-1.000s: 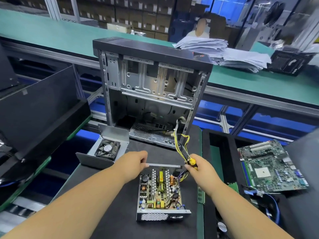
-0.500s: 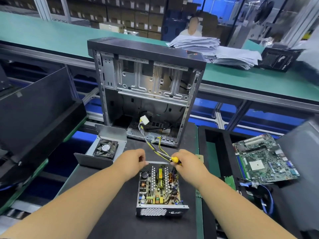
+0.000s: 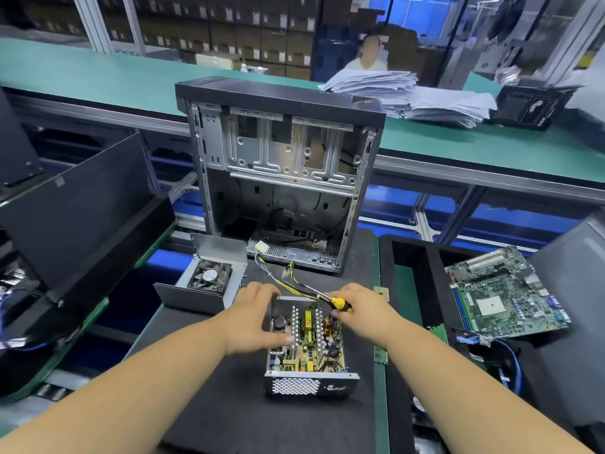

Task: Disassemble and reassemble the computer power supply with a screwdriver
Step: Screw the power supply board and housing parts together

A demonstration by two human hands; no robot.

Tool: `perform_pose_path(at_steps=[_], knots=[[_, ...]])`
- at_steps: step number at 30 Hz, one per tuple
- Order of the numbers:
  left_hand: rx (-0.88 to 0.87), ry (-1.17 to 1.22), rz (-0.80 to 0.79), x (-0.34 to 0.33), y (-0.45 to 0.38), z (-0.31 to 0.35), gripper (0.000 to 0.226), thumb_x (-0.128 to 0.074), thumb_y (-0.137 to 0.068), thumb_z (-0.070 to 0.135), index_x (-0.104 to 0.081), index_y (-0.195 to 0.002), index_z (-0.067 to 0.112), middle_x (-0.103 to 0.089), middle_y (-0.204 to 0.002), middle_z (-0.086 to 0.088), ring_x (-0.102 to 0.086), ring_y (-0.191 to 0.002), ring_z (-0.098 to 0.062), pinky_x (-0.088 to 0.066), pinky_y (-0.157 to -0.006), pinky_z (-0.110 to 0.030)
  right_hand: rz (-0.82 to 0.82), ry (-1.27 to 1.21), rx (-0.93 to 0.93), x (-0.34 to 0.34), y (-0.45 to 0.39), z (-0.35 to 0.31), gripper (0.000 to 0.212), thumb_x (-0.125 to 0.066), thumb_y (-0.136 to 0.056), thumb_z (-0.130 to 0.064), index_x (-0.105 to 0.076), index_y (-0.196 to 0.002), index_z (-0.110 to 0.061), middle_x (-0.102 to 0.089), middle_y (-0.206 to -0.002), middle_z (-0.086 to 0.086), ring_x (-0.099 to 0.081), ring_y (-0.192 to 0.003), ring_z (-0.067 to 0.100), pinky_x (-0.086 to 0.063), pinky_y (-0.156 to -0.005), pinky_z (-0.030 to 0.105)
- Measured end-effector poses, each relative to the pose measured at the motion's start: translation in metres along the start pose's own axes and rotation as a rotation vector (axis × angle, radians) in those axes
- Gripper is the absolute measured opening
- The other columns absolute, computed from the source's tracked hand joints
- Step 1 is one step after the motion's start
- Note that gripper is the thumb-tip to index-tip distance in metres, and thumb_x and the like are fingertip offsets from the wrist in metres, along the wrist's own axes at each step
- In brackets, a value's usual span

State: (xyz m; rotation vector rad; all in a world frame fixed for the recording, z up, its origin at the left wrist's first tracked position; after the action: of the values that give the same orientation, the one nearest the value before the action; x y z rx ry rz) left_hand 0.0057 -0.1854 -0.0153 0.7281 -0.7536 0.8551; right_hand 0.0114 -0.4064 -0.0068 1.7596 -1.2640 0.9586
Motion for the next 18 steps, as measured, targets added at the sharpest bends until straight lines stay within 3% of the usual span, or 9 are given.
perform_pose_path(at_steps=[3, 5, 7, 9, 12, 15, 18], knots=[[-0.031, -0.047, 0.001, 0.000, 0.008, 0.008, 0.064, -0.067, -0.066, 0.072, -0.043, -0.110, 0.033, -0.043, -0.113, 0.009, -0.042, -0.107, -0.011, -0.044, -0.094, -0.032, 0.026, -0.046, -0.021, 0.001, 0.003, 0.000, 0.035, -0.063, -0.093, -0.027, -0.063, -0.128, -0.035, -0.062, -0.121, -0.006, -0.057, -0.109, 0.017, -0.041, -0.087, 0.025], [-0.044, 0.037, -0.087, -0.006, 0.014, 0.014, 0.043, -0.072, -0.067, 0.066, -0.055, -0.091, 0.034, -0.057, -0.095, 0.013, -0.055, -0.088, -0.007, -0.050, -0.085, -0.031, 0.044, -0.053, -0.029, 0.000, 0.003, 0.000, 0.030, -0.063, -0.093, -0.025, -0.067, -0.122, -0.034, -0.065, -0.118, -0.005, -0.059, -0.106, 0.018, -0.042, -0.085, 0.027], [-0.062, 0.086, -0.205, -0.014, 0.020, 0.021, 0.031, -0.078, -0.069, 0.056, -0.062, -0.078, 0.031, -0.062, -0.075, 0.019, -0.055, -0.071, -0.001, -0.050, -0.078, -0.025, 0.056, -0.045, -0.042, -0.001, 0.004, -0.001, 0.029, -0.062, -0.094, -0.025, -0.067, -0.122, -0.031, -0.066, -0.119, -0.004, -0.059, -0.107, 0.020, -0.044, -0.087, 0.028], [-0.070, 0.082, -0.278, -0.021, 0.026, 0.027, 0.028, -0.081, -0.069, 0.051, -0.066, -0.078, 0.029, -0.061, -0.068, 0.022, -0.054, -0.067, 0.002, -0.048, -0.075, -0.021, 0.059, -0.043, -0.060, -0.001, 0.004, -0.001, 0.032, -0.062, -0.094, -0.026, -0.065, -0.126, -0.031, -0.065, -0.123, -0.003, -0.059, -0.111, 0.021, -0.045, -0.090, 0.029], [-0.072, 0.048, -0.317, -0.026, 0.030, 0.033, 0.024, -0.086, -0.070, 0.036, -0.069, -0.082, 0.026, -0.064, -0.073, 0.013, -0.056, -0.069, -0.003, -0.050, -0.076, -0.022, 0.047, -0.020, -0.081, -0.002, 0.004, -0.001, 0.039, -0.062, -0.094, -0.028, -0.060, -0.133, -0.030, -0.061, -0.132, -0.001, -0.057, -0.117, 0.022, -0.045, -0.096, 0.030], [-0.078, -0.021, -0.283, -0.025, 0.030, 0.037, 0.018, -0.083, -0.073, 0.019, -0.070, -0.086, 0.018, -0.063, -0.069, 0.012, -0.054, -0.061, 0.001, -0.047, -0.068, -0.016, 0.047, -0.012, -0.084, -0.002, 0.005, -0.002, 0.039, -0.062, -0.094, -0.024, -0.061, -0.132, -0.032, -0.061, -0.133, -0.001, -0.058, -0.116, 0.023, -0.046, -0.096, 0.031], [-0.098, -0.040, -0.249, -0.022, 0.032, 0.040, 0.015, -0.079, -0.076, 0.015, -0.070, -0.087, 0.015, -0.061, -0.066, 0.015, -0.052, -0.058, 0.005, -0.043, -0.064, -0.011, 0.043, -0.025, -0.094, -0.003, 0.005, -0.002, 0.042, -0.060, -0.093, -0.019, -0.061, -0.132, -0.033, -0.061, -0.134, -0.002, -0.058, -0.115, 0.023, -0.046, -0.093, 0.029]])
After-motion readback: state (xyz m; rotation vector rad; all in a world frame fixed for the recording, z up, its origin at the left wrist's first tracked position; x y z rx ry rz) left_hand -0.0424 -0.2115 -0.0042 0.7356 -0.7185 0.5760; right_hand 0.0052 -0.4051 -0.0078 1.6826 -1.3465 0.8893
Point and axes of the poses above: each hand's wrist, its own y-axis away from the middle knuckle, its own x-axis out of the back of the hand, z = x × y, the point moved 7 cm from there along -y, towards the middle knuckle
